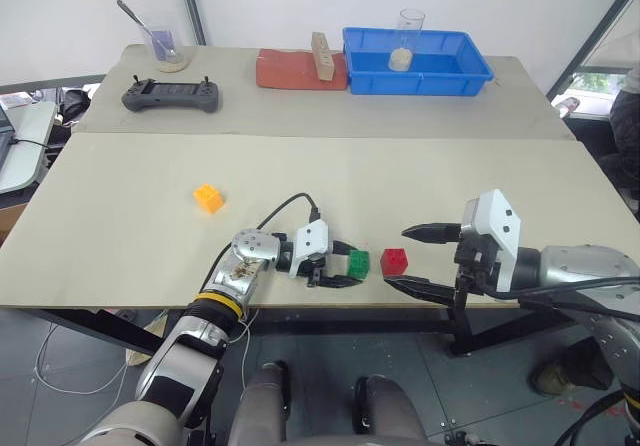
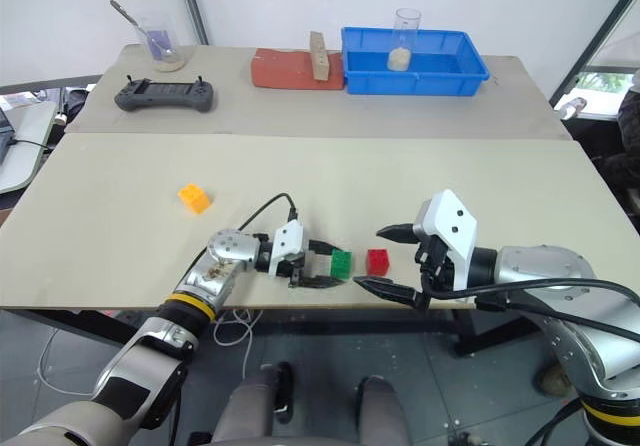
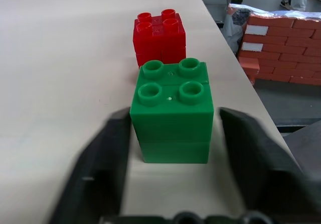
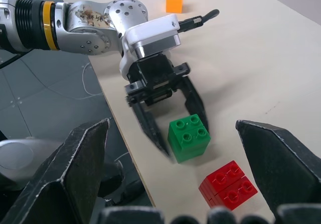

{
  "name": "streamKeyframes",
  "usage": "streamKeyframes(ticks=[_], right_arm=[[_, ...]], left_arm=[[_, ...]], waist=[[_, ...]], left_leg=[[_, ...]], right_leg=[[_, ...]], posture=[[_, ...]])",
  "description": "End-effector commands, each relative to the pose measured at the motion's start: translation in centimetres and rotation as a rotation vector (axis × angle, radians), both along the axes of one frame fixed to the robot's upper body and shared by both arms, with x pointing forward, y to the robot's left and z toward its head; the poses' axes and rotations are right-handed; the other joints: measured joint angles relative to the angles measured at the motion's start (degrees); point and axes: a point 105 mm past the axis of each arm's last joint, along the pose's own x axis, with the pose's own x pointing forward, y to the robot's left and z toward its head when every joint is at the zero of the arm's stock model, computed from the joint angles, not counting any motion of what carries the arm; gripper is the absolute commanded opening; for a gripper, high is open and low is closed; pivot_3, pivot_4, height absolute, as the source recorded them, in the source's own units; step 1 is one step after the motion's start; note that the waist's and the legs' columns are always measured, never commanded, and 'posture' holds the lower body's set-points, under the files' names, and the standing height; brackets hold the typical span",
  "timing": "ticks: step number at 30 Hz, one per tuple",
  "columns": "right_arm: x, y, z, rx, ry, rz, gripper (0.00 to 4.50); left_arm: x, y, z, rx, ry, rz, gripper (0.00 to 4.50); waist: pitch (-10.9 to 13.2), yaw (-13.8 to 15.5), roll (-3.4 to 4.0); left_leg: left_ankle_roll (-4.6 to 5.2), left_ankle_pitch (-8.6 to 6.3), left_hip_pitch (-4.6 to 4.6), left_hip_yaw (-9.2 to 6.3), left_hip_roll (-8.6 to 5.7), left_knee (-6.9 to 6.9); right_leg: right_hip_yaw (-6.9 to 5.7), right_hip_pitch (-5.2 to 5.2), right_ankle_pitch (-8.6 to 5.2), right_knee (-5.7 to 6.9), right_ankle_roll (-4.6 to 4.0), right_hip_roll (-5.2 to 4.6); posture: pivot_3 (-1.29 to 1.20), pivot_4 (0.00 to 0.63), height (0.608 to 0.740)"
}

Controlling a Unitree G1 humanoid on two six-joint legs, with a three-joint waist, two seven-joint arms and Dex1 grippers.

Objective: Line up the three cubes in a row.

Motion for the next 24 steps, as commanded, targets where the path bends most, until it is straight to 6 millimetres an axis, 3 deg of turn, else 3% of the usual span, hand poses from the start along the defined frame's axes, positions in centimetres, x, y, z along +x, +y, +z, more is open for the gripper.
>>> streamKeyframes(ticks=[1,5,10,15,18,21,24], right_arm=[[0.1,0.1,0.9,0.007,-0.055,0.008,4.5],[0.3,0.0,0.9,0.009,-0.057,0.009,4.5],[0.7,0.1,1.1,0.019,-0.063,0.025,4.5],[1.8,1.4,2.5,0.068,-0.105,0.036,4.5],[2.1,2.8,3.5,0.119,-0.115,0.055,4.5],[2.4,3.7,3.9,0.151,-0.112,0.072,4.5],[2.8,4.0,3.8,0.15,-0.113,0.076,4.5]], left_arm=[[0.0,-0.1,0.4,-0.009,-0.006,0.004,4.48],[-0.3,0.9,0.8,-0.019,-0.01,0.017,4.48],[-0.4,4.6,3.1,-0.049,-0.049,0.127,4.48],[0.8,10.3,5.9,-0.18,-0.109,0.534,4.48],[1.9,15.4,6.4,-0.26,-0.145,0.888,4.48],[2.4,20.3,5.5,-0.305,-0.146,1.21,4.48],[2.3,22.1,4.4,-0.306,-0.16,1.36,4.48]], waist=[[0.0,0.0,0.0],[0.0,-0.3,0.0],[0.0,-0.9,0.0],[0.0,-1.1,0.01],[0.0,-1.1,0.01],[0.0,-0.7,0.0],[0.0,-0.2,0.0]], left_leg=[[-0.01,0.0,0.0,0.0,0.0,0.0],[0.0,0.0,0.0,0.0,0.0,0.0],[0.32,0.19,0.02,-0.01,0.07,-0.01],[0.25,0.14,0.03,-0.01,0.13,-0.01],[0.24,0.14,0.05,0.0,0.13,-0.01],[0.17,0.1,0.04,-0.01,0.14,-0.02],[-0.02,-0.02,0.04,0.04,0.11,-0.01]], right_leg=[[0.0,0.0,0.0,0.0,0.0,0.0],[0.02,-0.01,0.0,0.01,-0.01,0.0],[0.12,-0.1,0.01,0.15,-0.03,0.11],[0.14,-0.11,-0.01,0.15,-0.08,0.13],[0.2,-0.11,0.0,0.16,-0.05,0.12],[0.12,-0.13,0.02,0.18,-0.05,0.13],[0.11,-0.13,0.01,0.12,-0.07,0.08]], posture=[[0.0,0.15,0.74],[0.0,0.15,0.74],[0.0,0.15,0.74],[0.0,0.15,0.74],[0.0,0.15,0.74],[0.0,0.15,0.74],[0.0,0.15,0.74]])
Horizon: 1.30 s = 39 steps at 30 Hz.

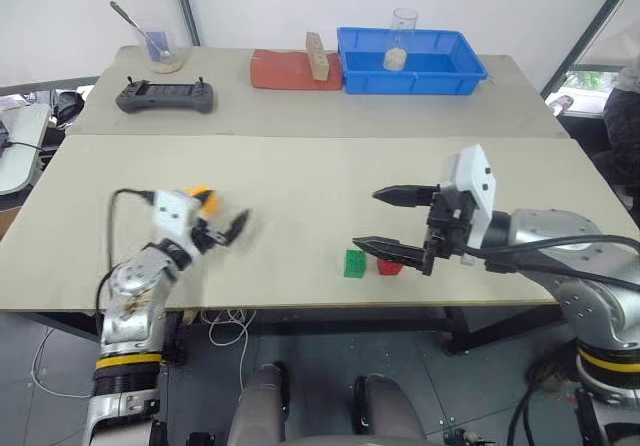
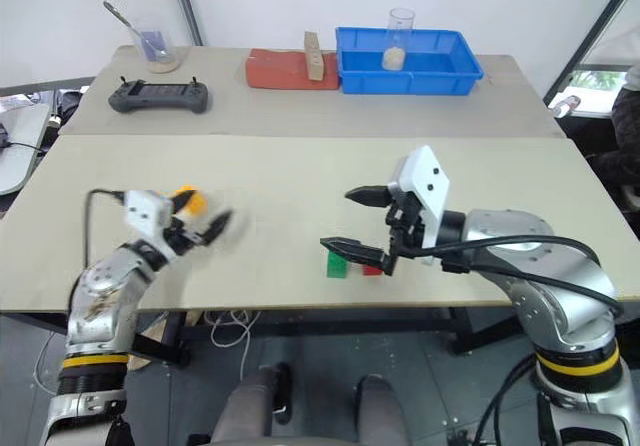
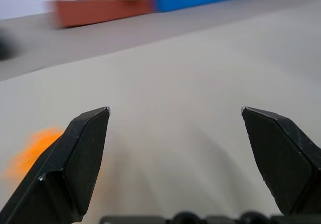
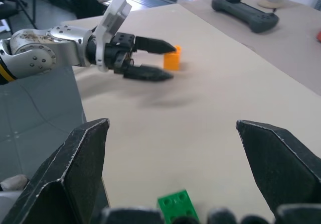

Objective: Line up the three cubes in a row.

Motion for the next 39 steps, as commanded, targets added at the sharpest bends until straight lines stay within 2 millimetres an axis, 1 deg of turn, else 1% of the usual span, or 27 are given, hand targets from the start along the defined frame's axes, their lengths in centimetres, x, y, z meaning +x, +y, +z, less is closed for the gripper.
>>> streamKeyframes(ticks=[1,3,7,11,14,18,19,21,24,25,26,30,32,33,35,37,39], right_arm=[[0.3,0.2,0.8,0.005,-0.031,0.002,4.5],[0.4,0.3,0.9,0.0,-0.035,0.005,4.5],[0.4,0.3,0.9,-0.013,-0.04,0.006,4.5],[0.2,0.2,0.9,-0.017,-0.04,-0.001,4.5],[0.2,0.0,0.8,-0.019,-0.041,-0.01,4.5],[0.2,-0.5,0.6,-0.021,-0.04,-0.032,4.5],[0.2,-0.6,0.6,-0.02,-0.039,-0.036,4.5],[0.1,-0.7,0.5,-0.02,-0.037,-0.042,4.5],[0.1,-0.8,0.4,-0.02,-0.034,-0.048,4.5],[0.1,-0.8,0.4,-0.02,-0.035,-0.049,4.5],[0.1,-0.8,0.4,-0.019,-0.036,-0.05,4.5],[0.2,-1.0,0.4,-0.017,-0.04,-0.06,4.5],[0.2,-1.1,0.3,-0.018,-0.041,-0.065,4.5],[0.2,-1.2,0.3,-0.019,-0.041,-0.067,4.5],[0.2,-1.4,0.4,-0.022,-0.043,-0.071,4.5],[0.2,-1.7,0.4,-0.03,-0.046,-0.072,4.5],[0.1,-1.9,0.6,-0.038,-0.047,-0.065,4.5]], left_arm=[[0.0,1.4,-0.4,-0.015,-0.024,0.15,4.48],[0.3,1.5,-0.7,-0.031,-0.03,0.205,4.48],[1.4,1.2,-0.8,-0.035,-0.041,0.221,4.48],[2.7,1.7,-0.9,-0.013,-0.014,0.17,4.48],[3.3,2.3,-1.6,0.022,0.032,0.151,4.48],[4.2,1.9,-1.8,0.048,0.07,0.039,4.48],[4.4,1.9,-1.8,0.054,0.073,0.019,4.24],[4.5,1.6,-1.6,0.071,0.074,-0.032,3.58],[5.0,1.7,-1.4,0.106,0.076,-0.072,2.14],[5.1,1.7,-1.3,0.11,0.076,-0.076,1.55],[5.2,1.8,-1.3,0.114,0.076,-0.08,1.3],[5.2,1.7,-1.2,0.118,0.069,-0.098,1.33],[5.0,1.0,-1.0,0.117,0.057,-0.13,1.33],[4.8,0.4,-0.7,0.117,0.047,-0.165,1.33],[3.8,-2.1,-0.1,0.113,0.033,-0.299,1.33],[2.1,-5.0,0.5,0.164,0.025,-0.488,1.33],[0.3,-7.3,0.6,0.208,0.045,-0.655,1.33]], waist=[[0.0,0.2,0.0],[0.0,0.5,0.0],[0.0,0.6,-0.03],[0.0,0.5,-0.03],[0.0,0.1,-0.03],[0.0,0.2,-0.03],[0.0,0.2,-0.03],[0.0,0.2,-0.03],[0.0,0.2,-0.03],[0.0,0.2,-0.03],[0.0,0.1,-0.04],[0.0,0.0,-0.04],[0.0,0.1,-0.04],[0.0,0.1,-0.04],[0.0,0.1,-0.04],[0.0,0.2,-0.04],[0.0,0.2,-0.04]], left_leg=[[0.0,0.0,-0.01,0.02,-0.02,0.0],[-0.03,-0.02,-0.01,0.03,-0.02,0.0],[-0.04,-0.02,-0.04,0.04,0.01,-0.01],[-0.04,-0.02,-0.05,0.03,0.02,-0.04],[-0.03,-0.02,-0.04,0.04,0.01,-0.05],[-0.03,-0.02,-0.05,0.04,0.02,-0.06],[-0.03,-0.02,-0.05,0.04,0.01,-0.06],[-0.04,-0.02,-0.04,0.04,0.02,-0.06],[-0.04,-0.02,-0.05,0.04,0.02,-0.06],[-0.04,-0.02,-0.05,0.04,0.02,-0.06],[-0.04,-0.02,-0.05,0.04,0.02,-0.07],[-0.03,-0.02,-0.06,0.04,0.02,-0.07],[-0.03,-0.02,-0.07,0.04,0.03,-0.08],[-0.03,-0.02,-0.07,0.04,0.02,-0.08],[-0.03,-0.02,-0.08,0.05,0.03,-0.07],[-0.03,-0.02,-0.1,0.06,0.02,-0.08],[-0.03,-0.02,-0.1,0.08,0.03,-0.08]], right_leg=[[-0.01,-0.02,0.0,-0.01,0.01,-0.03],[-0.12,-0.06,0.03,-0.11,0.02,-0.08],[-0.22,-0.05,0.07,-0.11,-0.03,-0.12],[-0.23,0.01,0.06,-0.07,-0.06,-0.09],[-0.2,0.03,0.07,-0.06,-0.05,-0.08],[-0.21,0.02,0.09,-0.05,-0.01,-0.07],[-0.23,-0.01,0.07,-0.05,-0.03,-0.08],[-0.25,-0.02,0.06,-0.07,-0.06,-0.09],[-0.29,-0.03,0.06,-0.09,-0.07,-0.11],[-0.28,-0.02,0.06,-0.09,-0.07,-0.11],[-0.29,-0.02,0.06,-0.09,-0.07,-0.11],[-0.26,0.02,0.06,-0.08,-0.05,-0.1],[-0.26,0.02,0.07,-0.07,-0.03,-0.09],[-0.26,0.02,0.07,-0.07,-0.03,-0.09],[-0.26,0.02,0.06,-0.08,-0.06,-0.1],[-0.24,0.01,0.06,-0.08,-0.06,-0.11],[-0.25,0.01,0.05,-0.1,-0.08,-0.13]], posture=[[0.0,0.15,0.74],[0.0,0.15,0.74],[0.0,0.15,0.74],[0.0,0.15,0.74],[0.0,0.15,0.74],[0.0,0.15,0.74],[0.0,0.15,0.74],[0.0,0.15,0.74],[0.0,0.15,0.74],[0.0,0.15,0.74],[0.0,0.15,0.74],[0.0,0.15,0.74],[0.0,0.15,0.74],[0.0,0.15,0.74],[0.0,0.15,0.74],[0.0,0.15,0.74],[0.0,0.15,0.74]])
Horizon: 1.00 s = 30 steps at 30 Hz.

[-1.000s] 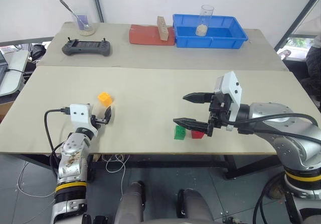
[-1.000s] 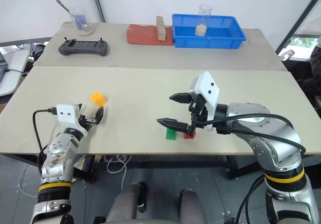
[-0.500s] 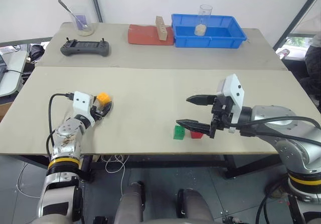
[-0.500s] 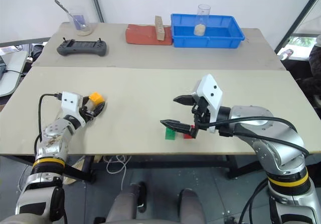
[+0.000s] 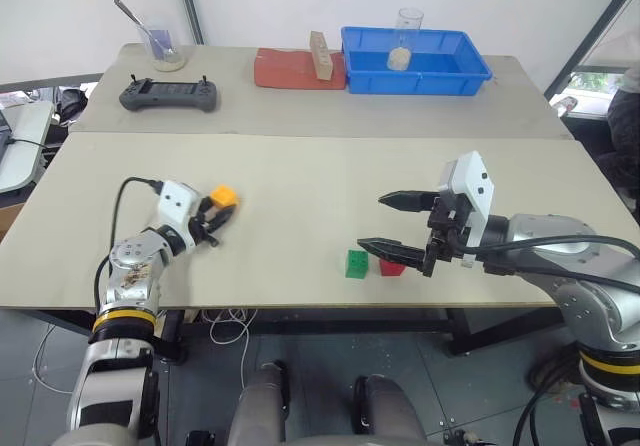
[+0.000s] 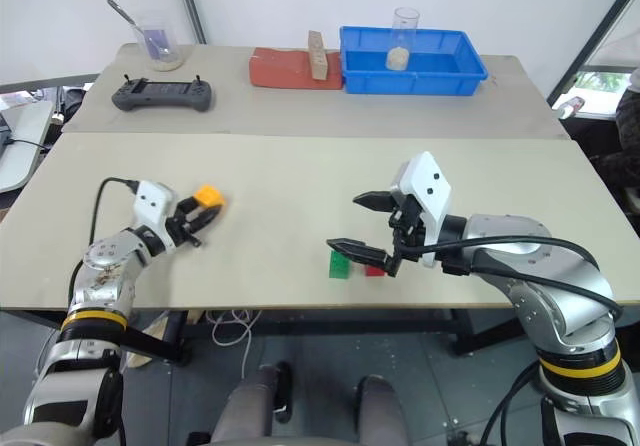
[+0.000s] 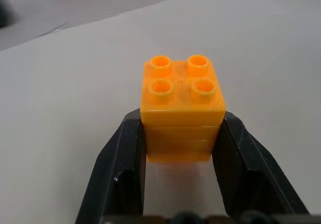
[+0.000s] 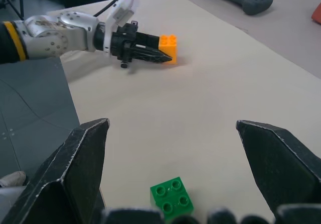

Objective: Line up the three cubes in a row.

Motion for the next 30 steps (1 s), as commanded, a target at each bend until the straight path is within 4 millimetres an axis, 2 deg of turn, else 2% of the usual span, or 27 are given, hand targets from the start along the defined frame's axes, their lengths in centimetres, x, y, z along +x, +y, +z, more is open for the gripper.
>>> streamKeyframes(ticks=[1,5,10,18,30], right_arm=[[-0.4,-0.6,1.6,-0.006,-0.071,0.011,4.5],[-1.2,-0.5,1.8,-0.026,-0.059,0.052,4.5],[-2.7,-0.3,1.4,-0.058,-0.031,0.097,4.5],[-3.9,-0.6,0.5,-0.075,-0.003,0.086,4.5],[-3.7,-1.3,-0.1,-0.072,-0.003,0.05,4.5]], left_arm=[[-2.8,-4.5,1.9,0.066,-0.021,-0.312,1.33],[-5.1,-7.4,0.6,0.151,0.043,-0.546,1.33],[-5.6,-9.5,-1.5,0.21,0.089,-0.682,1.33],[-5.1,-11.1,-2.7,0.221,0.098,-0.758,1.33],[-4.7,-12.3,-3.0,0.21,0.089,-0.802,1.33]], waist=[[0.0,0.0,0.0],[0.0,-0.2,0.01],[0.0,-0.1,0.01],[0.0,0.3,0.0],[0.0,0.5,0.0]], left_leg=[[0.0,0.0,0.0,0.01,0.0,0.0],[0.0,0.0,0.03,0.02,0.01,-0.05],[0.01,0.0,0.04,0.03,0.01,-0.06],[0.01,0.0,0.04,-0.01,-0.03,0.04],[0.03,0.01,0.04,-0.04,-0.06,0.09]], right_leg=[[0.01,0.0,0.0,0.0,0.0,0.0],[0.05,-0.01,0.0,0.01,-0.02,0.02],[0.1,-0.04,-0.03,0.0,-0.02,0.05],[0.07,0.0,-0.02,-0.04,0.02,-0.01],[0.07,0.07,-0.01,-0.03,0.07,0.0]], posture=[[0.0,0.15,0.74],[0.0,0.15,0.74],[0.0,0.15,0.74],[0.0,0.15,0.74],[0.0,0.15,0.74]])
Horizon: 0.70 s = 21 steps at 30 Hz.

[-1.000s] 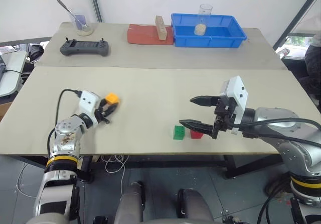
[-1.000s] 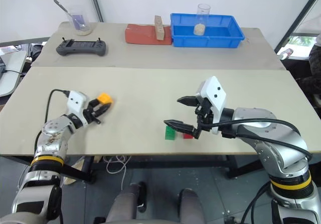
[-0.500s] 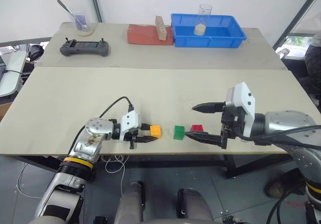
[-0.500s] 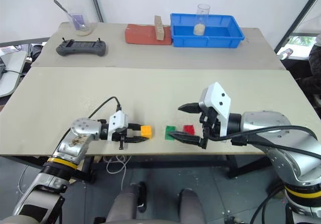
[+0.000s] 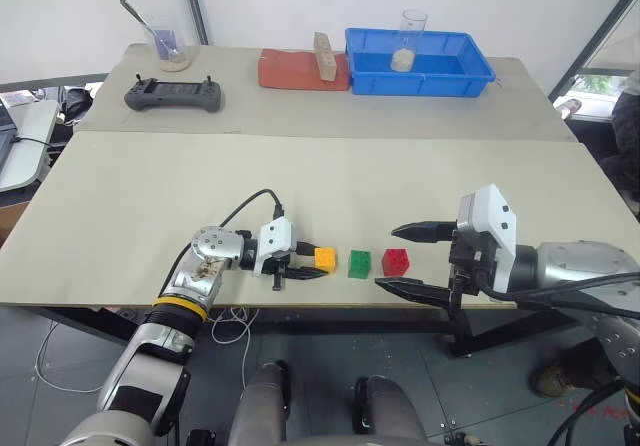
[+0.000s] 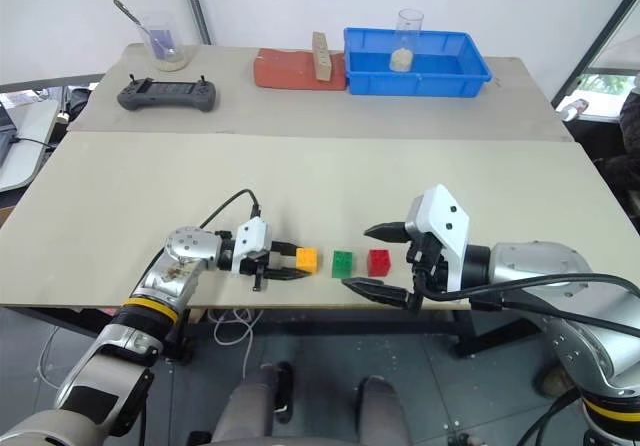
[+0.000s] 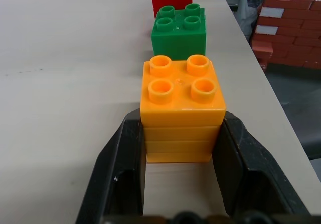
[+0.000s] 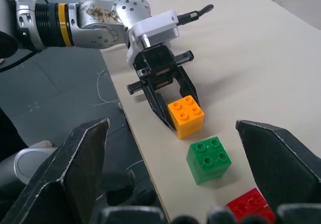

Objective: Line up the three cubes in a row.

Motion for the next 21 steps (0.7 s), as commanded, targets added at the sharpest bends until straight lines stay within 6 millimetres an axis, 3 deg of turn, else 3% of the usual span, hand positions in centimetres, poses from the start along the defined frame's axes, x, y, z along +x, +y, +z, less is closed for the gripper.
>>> streamKeyframes(ticks=[1,5,7,12,21], right_arm=[[0.0,-0.1,0.9,0.002,-0.063,-0.001,4.5],[0.4,-0.3,0.9,0.006,-0.065,-0.014,4.5],[0.7,-0.5,0.9,0.007,-0.065,-0.023,4.5],[1.0,-0.9,0.9,0.002,-0.063,-0.035,4.5],[1.6,-4.5,1.3,-0.042,-0.077,-0.147,4.5]], left_arm=[[-0.3,-0.6,-0.3,0.019,-0.003,-0.042,1.83],[-0.4,-0.9,-0.4,0.01,0.014,-0.052,3.75],[-0.3,-0.7,-0.2,0.005,0.018,-0.049,4.46],[0.3,1.1,1.0,0.004,0.004,-0.006,4.46],[0.3,8.3,6.7,0.061,-0.082,0.234,4.46]], waist=[[0.0,0.0,0.0],[0.0,0.0,0.0],[0.0,0.0,0.0],[0.0,-0.3,0.0],[0.0,-0.9,-0.01]], left_leg=[[0.0,0.0,0.0,0.0,0.0,0.0],[0.01,0.0,0.0,0.0,0.0,0.0],[0.01,0.0,0.0,0.0,0.0,0.0],[0.01,0.01,0.0,0.0,0.01,0.0],[0.01,0.01,0.0,-0.03,0.08,-0.05]], right_leg=[[0.0,0.0,0.0,0.0,0.0,0.0],[0.01,0.02,0.0,0.0,0.0,0.01],[0.01,0.02,0.0,0.0,0.01,0.01],[0.02,0.01,0.0,0.02,0.0,0.03],[0.08,-0.05,-0.07,0.09,-0.05,0.13]], posture=[[0.0,0.15,0.74],[0.0,0.15,0.74],[0.0,0.15,0.74],[0.0,0.15,0.74],[0.0,0.15,0.74]])
